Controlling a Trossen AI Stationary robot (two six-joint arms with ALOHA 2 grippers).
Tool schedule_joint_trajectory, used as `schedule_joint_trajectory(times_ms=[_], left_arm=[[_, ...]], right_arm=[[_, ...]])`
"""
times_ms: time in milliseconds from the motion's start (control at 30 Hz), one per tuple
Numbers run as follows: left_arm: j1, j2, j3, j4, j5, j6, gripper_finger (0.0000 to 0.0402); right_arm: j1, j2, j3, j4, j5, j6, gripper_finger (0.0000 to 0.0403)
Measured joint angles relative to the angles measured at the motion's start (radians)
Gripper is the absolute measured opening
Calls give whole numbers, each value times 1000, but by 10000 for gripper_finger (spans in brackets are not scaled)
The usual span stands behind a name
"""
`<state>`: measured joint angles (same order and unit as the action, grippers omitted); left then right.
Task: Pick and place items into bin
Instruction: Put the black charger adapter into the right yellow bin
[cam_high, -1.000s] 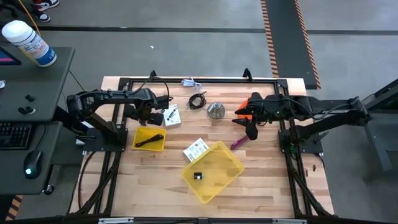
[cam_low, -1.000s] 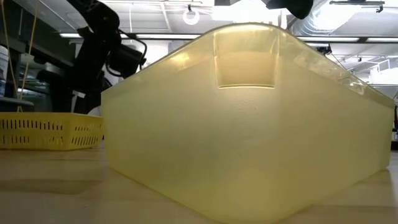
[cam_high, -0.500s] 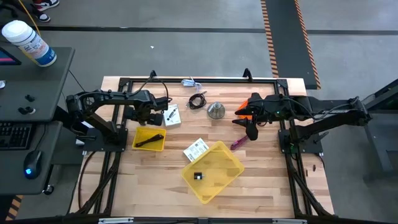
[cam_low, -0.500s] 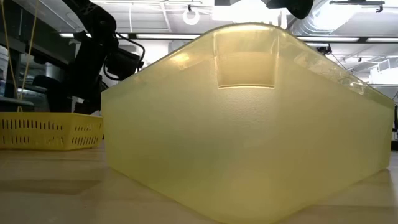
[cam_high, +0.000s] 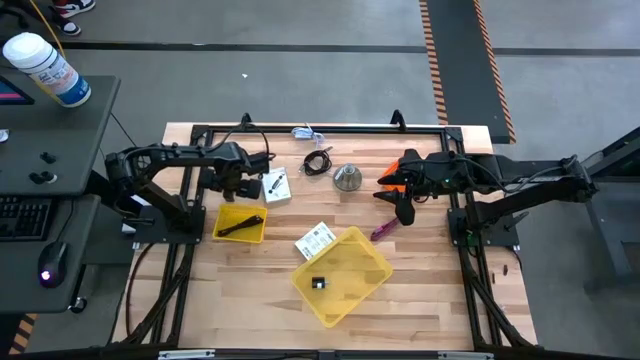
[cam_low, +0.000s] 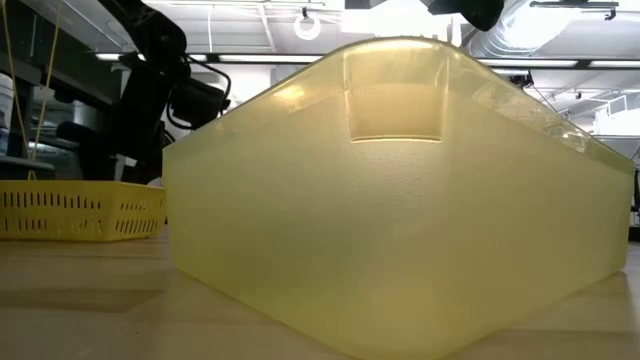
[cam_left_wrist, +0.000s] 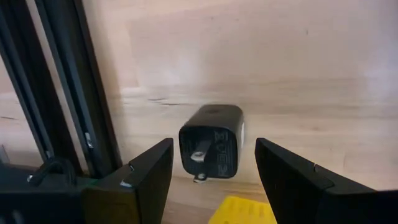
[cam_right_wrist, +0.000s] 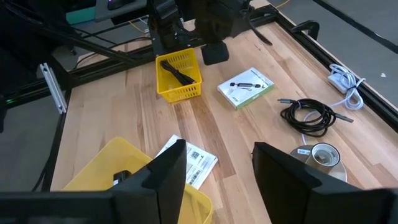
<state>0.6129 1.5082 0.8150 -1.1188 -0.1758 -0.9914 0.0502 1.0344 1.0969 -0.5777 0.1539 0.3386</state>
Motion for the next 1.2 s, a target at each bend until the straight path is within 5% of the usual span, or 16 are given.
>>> schedule_joint_trajectory(times_ms=[833,1200], left_arm=[[48,0,-1,26,17,45,216],[48,1,-113,95,41,-9,216]], right_arm=[[0,0,0,0,-7,-4,174],[0,0,0,0,-7,-34,169]])
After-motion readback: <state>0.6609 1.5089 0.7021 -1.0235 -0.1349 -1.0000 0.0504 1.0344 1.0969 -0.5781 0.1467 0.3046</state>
